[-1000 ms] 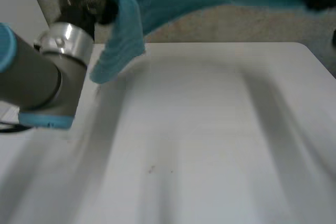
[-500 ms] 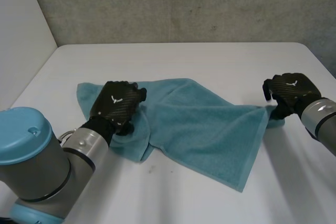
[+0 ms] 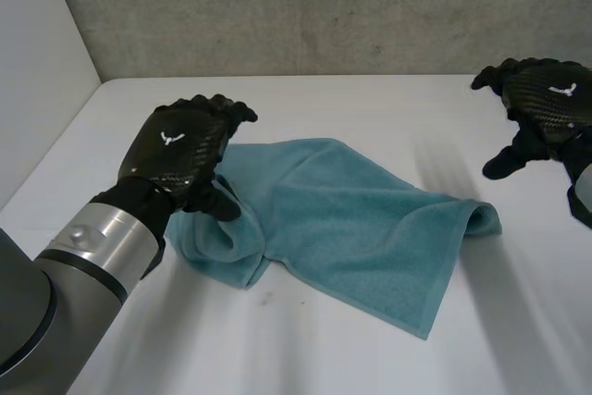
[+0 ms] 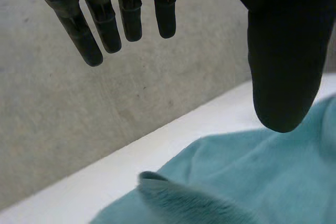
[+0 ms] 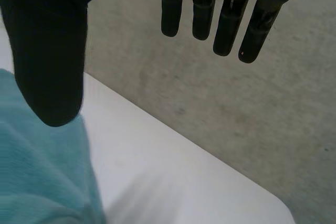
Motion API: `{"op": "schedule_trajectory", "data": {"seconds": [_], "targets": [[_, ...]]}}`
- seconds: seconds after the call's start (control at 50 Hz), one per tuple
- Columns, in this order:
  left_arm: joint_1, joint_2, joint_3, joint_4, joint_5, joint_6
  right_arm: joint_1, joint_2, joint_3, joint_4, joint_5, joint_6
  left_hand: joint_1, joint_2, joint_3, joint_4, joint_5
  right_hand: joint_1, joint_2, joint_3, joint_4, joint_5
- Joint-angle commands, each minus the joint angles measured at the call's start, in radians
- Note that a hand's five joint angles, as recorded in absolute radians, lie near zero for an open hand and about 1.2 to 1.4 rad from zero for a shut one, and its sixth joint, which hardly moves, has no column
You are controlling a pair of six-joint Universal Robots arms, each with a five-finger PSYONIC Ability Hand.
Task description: Fold the laundry
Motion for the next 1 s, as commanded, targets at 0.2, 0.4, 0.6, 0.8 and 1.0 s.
{"op": "schedule_trajectory", "data": {"seconds": [0.2, 0.4, 0.6, 0.8, 1.0], "targets": [[-0.128, -0.357, 0.203, -0.033, -0.356, -0.249, 0.235, 0.141, 0.150, 0.002, -0.002, 0.003, 0.091, 0.106, 0.102, 0.110, 0.112, 0.052, -0.007, 0.011, 0.024, 0.024], [-0.121, -0.441, 0.267, -0.026, -0.451, -0.237, 0.227, 0.184, 0.232, -0.027, -0.021, -0.004, 0.088, 0.103, 0.099, 0.107, 0.110, 0.082, 0.023, 0.040, 0.054, 0.054], [-0.058, -0.458, 0.258, 0.020, -0.456, -0.174, 0.226, 0.261, 0.308, -0.202, -0.016, -0.017, 0.088, 0.103, 0.099, 0.107, 0.109, 0.217, 0.158, 0.175, 0.189, 0.189], [0.001, -0.472, 0.255, 0.068, -0.451, -0.097, 0.229, 0.335, 0.322, -0.222, -0.010, -0.076, 0.325, 0.340, 0.335, 0.344, 0.346, 0.223, 0.164, 0.181, 0.194, 0.195], [0.007, -0.480, 0.244, 0.073, -0.445, -0.100, 0.234, 0.365, 0.336, -0.300, -0.005, -0.092, 0.523, 0.537, 0.533, 0.542, 0.544, 0.237, 0.178, 0.196, 0.209, 0.209]]}}
